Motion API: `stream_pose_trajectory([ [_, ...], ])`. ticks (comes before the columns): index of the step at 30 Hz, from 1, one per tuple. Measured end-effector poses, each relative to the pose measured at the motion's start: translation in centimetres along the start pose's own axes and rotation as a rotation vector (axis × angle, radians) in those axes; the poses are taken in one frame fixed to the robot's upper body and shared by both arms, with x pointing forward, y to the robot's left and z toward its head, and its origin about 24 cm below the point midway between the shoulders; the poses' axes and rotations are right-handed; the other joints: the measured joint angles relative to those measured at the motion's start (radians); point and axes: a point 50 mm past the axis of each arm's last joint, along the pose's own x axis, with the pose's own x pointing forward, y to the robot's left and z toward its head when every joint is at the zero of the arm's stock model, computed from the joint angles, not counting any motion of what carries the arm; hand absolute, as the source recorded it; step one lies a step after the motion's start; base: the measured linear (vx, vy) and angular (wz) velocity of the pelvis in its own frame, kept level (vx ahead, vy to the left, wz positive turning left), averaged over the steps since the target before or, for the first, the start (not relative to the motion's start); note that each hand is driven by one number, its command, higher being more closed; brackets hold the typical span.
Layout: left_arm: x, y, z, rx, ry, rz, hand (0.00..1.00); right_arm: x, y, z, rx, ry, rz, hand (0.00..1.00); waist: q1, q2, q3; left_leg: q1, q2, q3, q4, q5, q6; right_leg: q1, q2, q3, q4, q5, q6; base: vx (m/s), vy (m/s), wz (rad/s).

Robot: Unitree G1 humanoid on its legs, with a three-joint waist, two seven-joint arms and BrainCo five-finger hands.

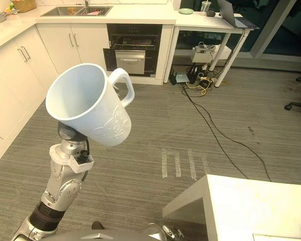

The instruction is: Walk over to the sink, pick up the cup, carry it to the dishwasher, place the cup inside the dishwasher, then close the dishwasher door

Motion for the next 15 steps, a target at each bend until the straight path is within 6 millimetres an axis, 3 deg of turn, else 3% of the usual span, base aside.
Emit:
stream_pose_trajectory([
  [4,-2.1,2.1,-0.4,0.086,0.054,0.220,1.00,-0.2,-0.5,0.1,-0.056,0.010,0.000,0.00,0.006,0.004,-0.004,-0.007,-0.057,-0.098,-0.069,0.018,-0.026,0.000,-0.026,-0.107,-0.006,0.000,-0.005,0.02,-0.006,0.33],
  [7,-5.1,4.4,0.1,0.204,0.111,0.458,1.00,-0.4,-0.8,0.0,-0.104,0.029,0.004,0.00,0.047,0.005,-0.006,-0.009,-0.085,-0.180,-0.086,0.028,-0.036,0.004,-0.034,-0.225,-0.002,0.005,-0.003,0.07,-0.049,0.22],
  [8,-6.5,5.4,0.7,0.269,0.128,0.571,1.00,-0.6,-0.9,-0.1,-0.123,0.029,0.006,0.00,0.073,0.004,-0.005,-0.008,-0.091,-0.223,-0.072,0.028,-0.037,0.018,-0.038,-0.280,0.001,-0.005,-0.017,0.10,-0.057,0.08],
  [10,-7.7,6.6,1.5,0.383,0.131,0.711,1.00,-0.4,-0.5,0.0,-0.188,0.046,0.044,0.00,0.098,-0.023,0.005,-0.010,-0.113,-0.253,-0.016,0.001,-0.022,0.042,-0.075,-0.358,0.041,-0.062,-0.021,0.14,-0.028,0.42],
  [12,-8.0,7.1,2.4,0.499,0.083,0.819,1.00,-0.9,-1.2,-0.4,-0.256,0.086,0.047,0.00,0.100,-0.045,-0.008,-0.007,-0.168,-0.233,0.113,-0.127,0.020,0.064,-0.126,-0.456,0.191,-0.143,-0.026,0.25,0.053,1.09],
  [13,-8.0,7.1,2.7,0.520,0.063,0.839,1.00,-0.6,-1.0,-0.1,-0.261,0.078,0.052,0.00,0.103,-0.044,-0.006,-0.010,-0.171,-0.251,0.123,-0.145,0.026,0.029,-0.140,-0.485,0.291,-0.147,-0.036,0.32,0.103,0.96],
  [14,-8.2,7.4,3.1,0.550,0.041,0.888,1.00,-0.3,-0.7,0.7,-0.271,0.052,0.064,0.00,0.122,-0.044,-0.003,0.004,-0.175,-0.270,0.130,-0.165,0.027,-0.062,-0.180,-0.493,0.516,-0.110,-0.099,0.26,0.081,0.66],
  [15,-8.4,7.6,3.4,0.576,0.032,0.922,1.00,-0.2,-0.6,1.0,-0.278,0.033,0.069,0.00,0.125,-0.055,0.002,0.040,-0.182,-0.298,0.121,-0.181,0.033,-0.126,-0.209,-0.473,0.706,-0.006,-0.149,0.25,0.086,0.60],
])
